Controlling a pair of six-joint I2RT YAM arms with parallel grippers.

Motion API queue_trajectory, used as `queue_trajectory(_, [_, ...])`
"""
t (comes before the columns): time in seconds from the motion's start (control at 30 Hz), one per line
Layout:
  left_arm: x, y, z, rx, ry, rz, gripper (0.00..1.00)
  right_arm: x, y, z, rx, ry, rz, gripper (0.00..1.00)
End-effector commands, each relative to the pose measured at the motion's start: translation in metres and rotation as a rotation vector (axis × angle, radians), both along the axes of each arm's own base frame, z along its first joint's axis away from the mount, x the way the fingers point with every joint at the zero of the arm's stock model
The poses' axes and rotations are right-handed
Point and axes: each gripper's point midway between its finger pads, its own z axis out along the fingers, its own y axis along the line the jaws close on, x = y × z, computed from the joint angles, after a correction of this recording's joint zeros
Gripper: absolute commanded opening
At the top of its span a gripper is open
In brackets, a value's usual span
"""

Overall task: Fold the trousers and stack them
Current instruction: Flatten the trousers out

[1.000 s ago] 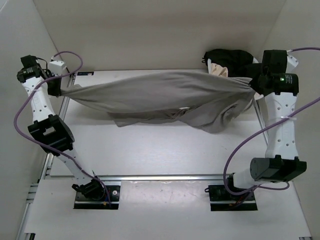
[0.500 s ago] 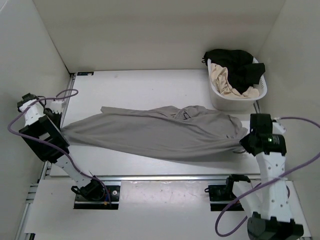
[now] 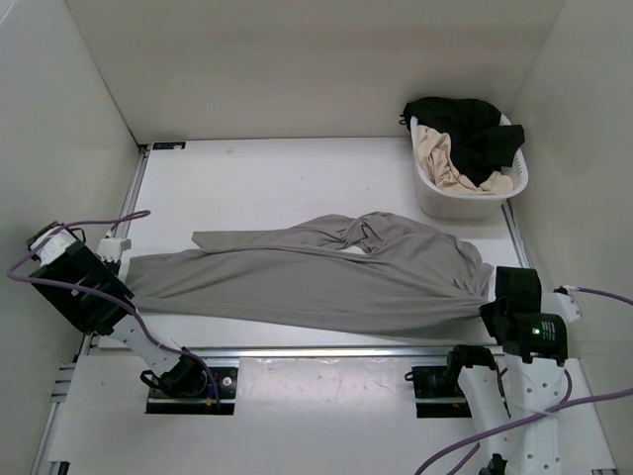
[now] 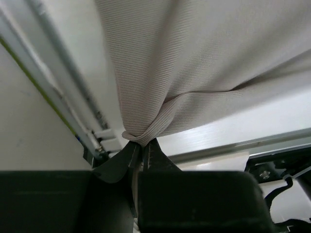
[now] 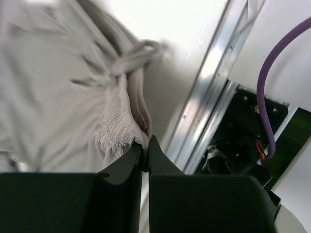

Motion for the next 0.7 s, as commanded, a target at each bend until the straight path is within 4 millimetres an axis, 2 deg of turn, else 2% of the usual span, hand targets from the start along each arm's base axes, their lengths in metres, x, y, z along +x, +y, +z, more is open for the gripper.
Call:
queue_trajectory(0.0, [0.009,0.034,0.029,0.106,-0.077,0.004,0.14,-0.026,-0.019,0.027,-0.089,0.003,-0.089,0.0])
queue_trajectory(0.1, [0.014,0.038,0.036,0.097,-0.083,0.004,0.14,-0.023,-0.019,0.031,-0.092,0.024,-0.08,0.0])
queue_trajectory(0.17, [0.013,0.037,0.036,0.09,-0.078,-0.005,0.14,-0.024,-0.019,0.025,-0.092,0.057,-0.078,0.0])
queue_trajectory(0.3, [-0.005,0.022,0.017,0.046,-0.015,-0.015,0.14,-0.029,-0.016,0.011,-0.071,0.051,-0.098,0.0])
queue_trajectory(0.33, [-0.008,0.018,0.014,0.035,-0.006,-0.015,0.14,-0.03,-0.015,0.009,-0.059,0.045,-0.103,0.01])
queue_trajectory(0.4, [-0.011,0.015,0.011,0.031,-0.004,-0.026,0.2,-0.031,-0.014,0.004,-0.047,0.033,-0.129,0.08])
queue_trajectory(0.47, [-0.015,0.01,0.009,0.022,0.003,-0.026,0.28,-0.032,-0.012,0.001,-0.035,0.028,-0.134,0.34])
queue_trajectory(0.5, [-0.016,0.011,0.009,0.029,0.011,-0.027,0.42,-0.031,-0.012,0.002,-0.029,0.012,-0.147,0.49])
queue_trajectory(0.53, [-0.018,0.009,0.007,0.022,0.017,-0.027,0.47,-0.031,-0.012,0.002,-0.025,0.006,-0.157,0.7])
queue_trajectory(0.57, [-0.019,0.01,0.008,0.028,0.024,-0.027,0.5,-0.031,-0.012,0.002,-0.025,0.006,-0.157,0.74])
queue_trajectory(0.67, [-0.017,0.013,0.012,0.043,0.012,-0.027,0.58,-0.028,-0.019,0.015,-0.06,-0.027,-0.174,0.79])
